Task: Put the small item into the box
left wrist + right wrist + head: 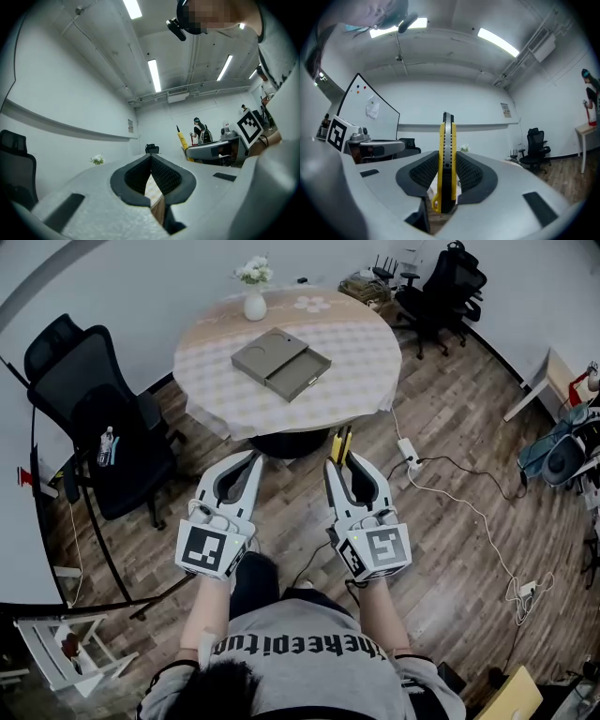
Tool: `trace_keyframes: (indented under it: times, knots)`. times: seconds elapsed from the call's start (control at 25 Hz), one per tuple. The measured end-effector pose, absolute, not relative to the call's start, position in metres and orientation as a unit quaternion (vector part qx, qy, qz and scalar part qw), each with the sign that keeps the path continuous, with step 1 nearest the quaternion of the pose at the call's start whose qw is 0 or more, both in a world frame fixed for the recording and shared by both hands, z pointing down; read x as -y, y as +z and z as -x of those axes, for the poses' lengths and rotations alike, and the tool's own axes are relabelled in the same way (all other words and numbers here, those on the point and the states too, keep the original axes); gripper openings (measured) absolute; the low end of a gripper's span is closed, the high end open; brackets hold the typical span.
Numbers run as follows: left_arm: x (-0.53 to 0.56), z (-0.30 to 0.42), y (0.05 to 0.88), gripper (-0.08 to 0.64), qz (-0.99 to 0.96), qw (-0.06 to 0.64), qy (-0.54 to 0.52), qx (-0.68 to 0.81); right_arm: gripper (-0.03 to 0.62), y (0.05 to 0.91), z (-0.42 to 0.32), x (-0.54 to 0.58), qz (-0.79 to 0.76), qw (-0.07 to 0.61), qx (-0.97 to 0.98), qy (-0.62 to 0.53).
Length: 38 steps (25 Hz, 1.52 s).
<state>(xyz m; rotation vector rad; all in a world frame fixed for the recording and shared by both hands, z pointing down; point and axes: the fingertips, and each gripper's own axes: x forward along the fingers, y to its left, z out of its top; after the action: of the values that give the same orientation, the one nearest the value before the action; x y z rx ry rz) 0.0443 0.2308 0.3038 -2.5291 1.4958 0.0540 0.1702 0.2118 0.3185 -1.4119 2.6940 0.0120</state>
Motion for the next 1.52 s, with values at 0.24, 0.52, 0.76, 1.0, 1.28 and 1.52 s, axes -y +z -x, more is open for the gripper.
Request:
trace_keyframes:
  times: [0.24, 0.52, 0.76, 1.0, 1.28, 1.52]
  knots:
    - [-0.195, -0.031, 0.308, 0.015, 0.867, 0.09, 0.024, -0.489, 0.12, 0.32, -0.155, -0.18, 0.475, 0.043, -0.879, 0.003]
    - [-0.142, -0.015, 0.307, 0.015, 0.884, 0.087, 0.026, -0.459, 0.12, 0.323, -0.136, -0.137, 0.497, 0.04, -0.867, -0.003]
    - [-0.1, 0.006, 0.305, 0.015, 0.894, 0.085, 0.027, -0.44, 0.12, 0.321, -0.118, -0.102, 0.522, 0.043, -0.852, -0.008]
    - [-0.067, 0.022, 0.305, 0.015, 0.903, 0.08, 0.029, -0.422, 0.12, 0.32, -0.103, -0.073, 0.543, 0.048, -0.838, -0.016]
    - [-0.04, 0.042, 0.305, 0.015, 0.913, 0.08, 0.033, -0.399, 0.12, 0.319, -0.085, -0.052, 0.564, 0.047, -0.824, -0.015]
    - [-0.022, 0.061, 0.308, 0.015, 0.92, 0.079, 0.035, -0.384, 0.12, 0.323, -0.067, -0.038, 0.581, 0.052, -0.812, -0.021]
